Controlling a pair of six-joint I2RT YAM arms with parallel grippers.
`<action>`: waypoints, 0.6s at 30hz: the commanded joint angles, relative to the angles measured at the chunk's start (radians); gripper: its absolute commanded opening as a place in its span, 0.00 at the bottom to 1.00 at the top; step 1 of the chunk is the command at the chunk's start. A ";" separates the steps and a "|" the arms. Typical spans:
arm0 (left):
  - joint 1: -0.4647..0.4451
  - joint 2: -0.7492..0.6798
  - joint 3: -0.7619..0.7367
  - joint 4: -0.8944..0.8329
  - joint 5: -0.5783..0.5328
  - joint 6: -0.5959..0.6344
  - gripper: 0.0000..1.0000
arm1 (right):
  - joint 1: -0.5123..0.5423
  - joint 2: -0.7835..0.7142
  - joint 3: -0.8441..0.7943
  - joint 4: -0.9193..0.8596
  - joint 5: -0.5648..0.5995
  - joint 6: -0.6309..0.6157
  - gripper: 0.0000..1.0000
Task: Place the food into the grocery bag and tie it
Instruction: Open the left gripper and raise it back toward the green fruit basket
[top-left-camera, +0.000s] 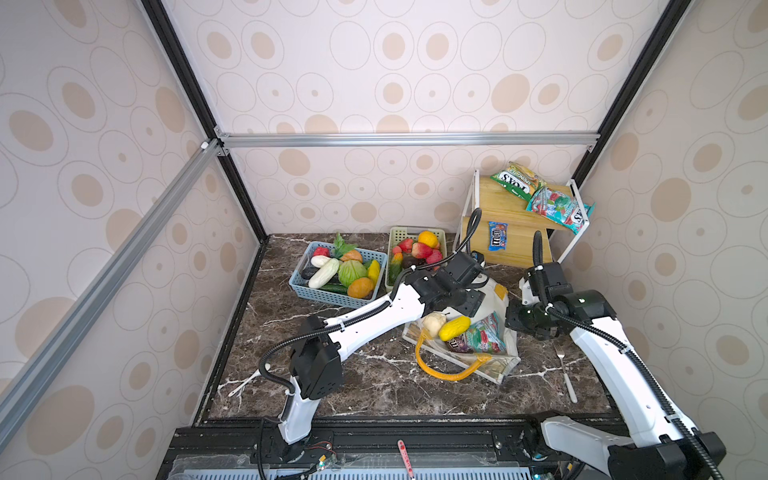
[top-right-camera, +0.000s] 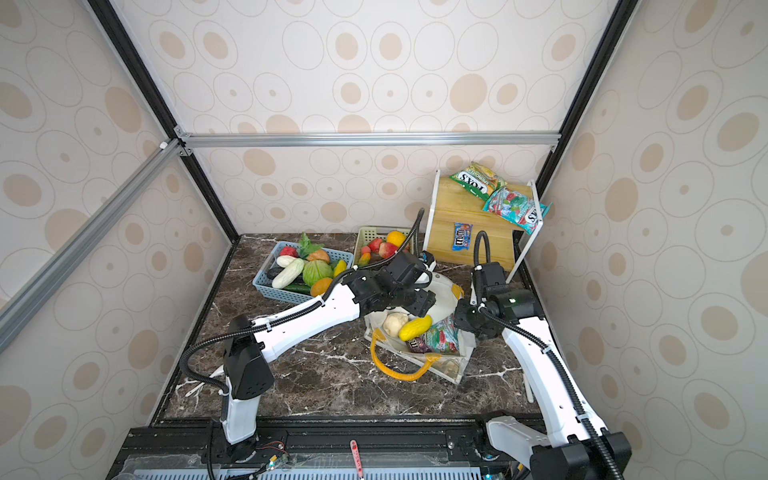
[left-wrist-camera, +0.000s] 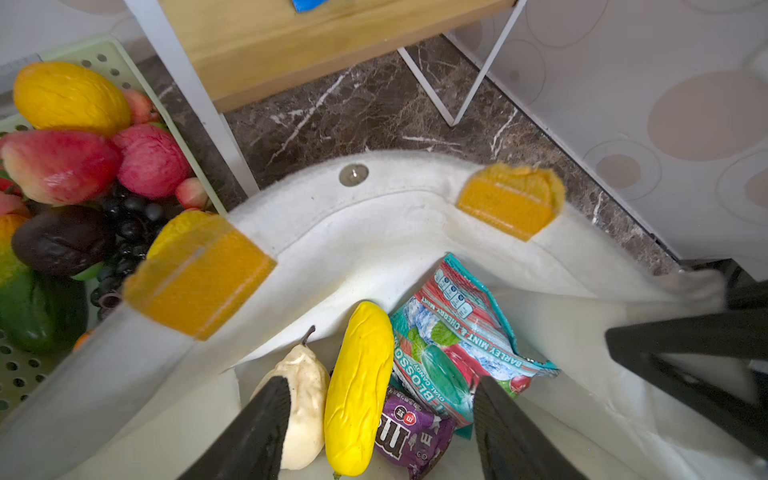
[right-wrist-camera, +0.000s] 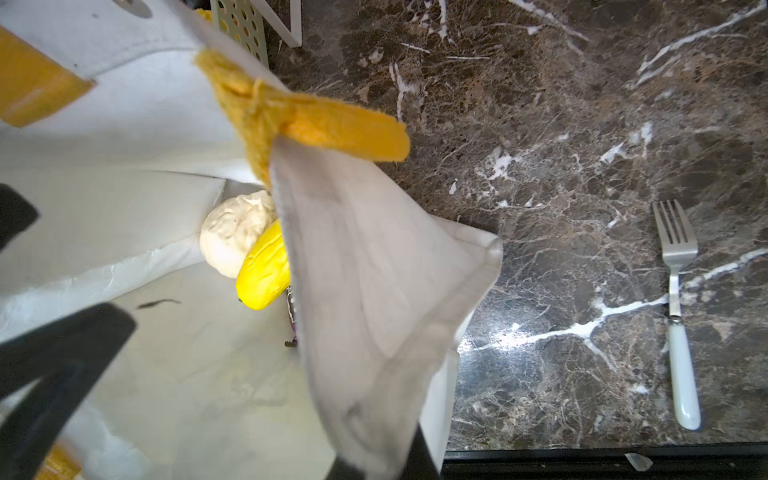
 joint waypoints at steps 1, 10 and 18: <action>0.017 -0.044 0.069 -0.044 -0.039 -0.004 0.70 | -0.001 -0.018 -0.009 -0.008 -0.006 0.009 0.09; 0.105 -0.083 0.102 -0.040 -0.083 -0.027 0.70 | -0.001 -0.019 -0.014 -0.008 -0.017 0.010 0.09; 0.204 -0.124 0.071 0.007 -0.099 -0.072 0.72 | 0.000 -0.027 -0.017 -0.011 -0.017 0.009 0.09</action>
